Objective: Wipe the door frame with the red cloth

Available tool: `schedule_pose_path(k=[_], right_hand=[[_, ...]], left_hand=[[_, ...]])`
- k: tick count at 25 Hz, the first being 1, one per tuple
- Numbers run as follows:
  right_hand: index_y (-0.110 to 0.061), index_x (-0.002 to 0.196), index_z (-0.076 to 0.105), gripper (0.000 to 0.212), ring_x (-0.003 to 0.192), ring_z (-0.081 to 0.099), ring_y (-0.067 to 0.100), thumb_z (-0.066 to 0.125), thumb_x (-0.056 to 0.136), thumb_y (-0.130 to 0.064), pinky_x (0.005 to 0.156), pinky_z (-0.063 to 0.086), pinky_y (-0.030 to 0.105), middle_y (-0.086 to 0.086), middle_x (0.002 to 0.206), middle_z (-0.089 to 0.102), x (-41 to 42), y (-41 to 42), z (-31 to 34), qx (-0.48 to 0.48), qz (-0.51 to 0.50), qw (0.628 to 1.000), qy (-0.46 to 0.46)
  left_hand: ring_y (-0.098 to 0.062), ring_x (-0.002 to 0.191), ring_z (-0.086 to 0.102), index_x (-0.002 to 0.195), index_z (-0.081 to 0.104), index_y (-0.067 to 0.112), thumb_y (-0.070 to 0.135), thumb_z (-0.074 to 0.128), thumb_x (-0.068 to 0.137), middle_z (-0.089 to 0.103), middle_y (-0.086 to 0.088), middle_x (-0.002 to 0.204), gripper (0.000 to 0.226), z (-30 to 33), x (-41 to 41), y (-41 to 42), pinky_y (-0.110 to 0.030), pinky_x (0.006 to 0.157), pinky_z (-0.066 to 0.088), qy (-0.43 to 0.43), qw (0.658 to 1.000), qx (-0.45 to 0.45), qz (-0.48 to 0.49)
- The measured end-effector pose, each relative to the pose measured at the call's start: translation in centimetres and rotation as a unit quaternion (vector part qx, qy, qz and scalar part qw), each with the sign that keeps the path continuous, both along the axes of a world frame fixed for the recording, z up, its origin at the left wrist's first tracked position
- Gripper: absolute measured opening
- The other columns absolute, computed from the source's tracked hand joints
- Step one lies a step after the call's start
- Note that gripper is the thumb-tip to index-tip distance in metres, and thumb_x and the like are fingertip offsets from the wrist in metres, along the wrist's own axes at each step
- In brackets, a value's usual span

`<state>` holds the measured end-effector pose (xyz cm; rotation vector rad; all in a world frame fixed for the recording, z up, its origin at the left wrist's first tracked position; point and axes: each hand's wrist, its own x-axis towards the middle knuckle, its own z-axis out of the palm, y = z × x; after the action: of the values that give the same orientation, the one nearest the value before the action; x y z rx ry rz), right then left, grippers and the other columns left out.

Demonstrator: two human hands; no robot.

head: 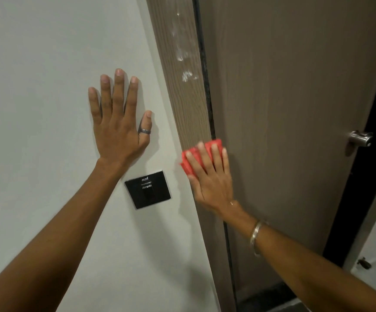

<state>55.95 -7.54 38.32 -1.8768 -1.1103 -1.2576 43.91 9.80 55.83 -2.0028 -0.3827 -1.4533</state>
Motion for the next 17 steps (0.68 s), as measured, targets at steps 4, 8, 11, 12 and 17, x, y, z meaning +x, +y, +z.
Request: schedule_pose_path(k=[4,8,11,12,17], right_hand=[[-0.024,0.161,0.03,0.06,0.163,0.009,0.037,0.044,0.107,-0.045,0.133,0.002,0.056,0.011,0.17,0.024,1.3,2.3,9.4,0.094,0.008,0.996,-0.008],[-0.026,0.163,0.023,0.063,0.163,0.003,0.035,0.045,0.107,-0.046,0.132,0.004,0.058,0.01,0.17,0.022,0.8,2.6,4.8,0.094,-0.003,0.996,0.0],[-0.028,0.163,0.016,0.074,0.164,-0.005,0.034,0.055,0.103,-0.045,0.132,0.002,0.058,0.008,0.172,0.018,0.1,0.7,-3.1,0.02,-0.027,0.999,0.003],[-0.027,0.163,0.015,0.077,0.164,-0.007,0.033,0.058,0.101,-0.045,0.133,0.0,0.057,0.007,0.172,0.015,0.0,0.1,-4.8,-0.007,-0.027,1.0,-0.004],[-0.026,0.157,0.032,0.066,0.161,0.009,0.035,0.056,0.099,-0.046,0.132,0.005,0.057,0.008,0.166,0.027,0.9,-0.8,-3.7,-0.031,0.001,0.999,-0.041]], left_hand=[[-0.044,0.156,0.025,0.166,0.019,0.016,0.048,0.038,0.109,0.026,-0.019,0.17,0.068,-0.1,0.1,0.2,-0.059,0.128,0.014,-0.01,1.0,-0.004,0.0],[-0.047,0.154,0.029,0.164,0.026,0.014,0.046,0.039,0.108,0.031,-0.02,0.168,0.066,-0.9,0.3,0.3,-0.06,0.126,0.017,-0.028,0.999,-0.006,0.019],[-0.047,0.153,0.03,0.164,0.026,0.014,0.046,0.038,0.108,0.031,-0.02,0.168,0.066,-0.9,0.4,0.2,-0.061,0.126,0.018,-0.027,0.999,-0.014,0.023],[-0.047,0.154,0.029,0.164,0.025,0.014,0.046,0.038,0.108,0.031,-0.02,0.168,0.066,-0.9,0.2,0.1,-0.06,0.126,0.017,-0.025,0.999,-0.016,0.026],[-0.045,0.156,0.024,0.166,0.017,0.016,0.047,0.037,0.108,0.025,-0.019,0.171,0.069,-1.0,0.0,-0.2,-0.059,0.127,0.015,-0.011,1.0,-0.021,0.017]])
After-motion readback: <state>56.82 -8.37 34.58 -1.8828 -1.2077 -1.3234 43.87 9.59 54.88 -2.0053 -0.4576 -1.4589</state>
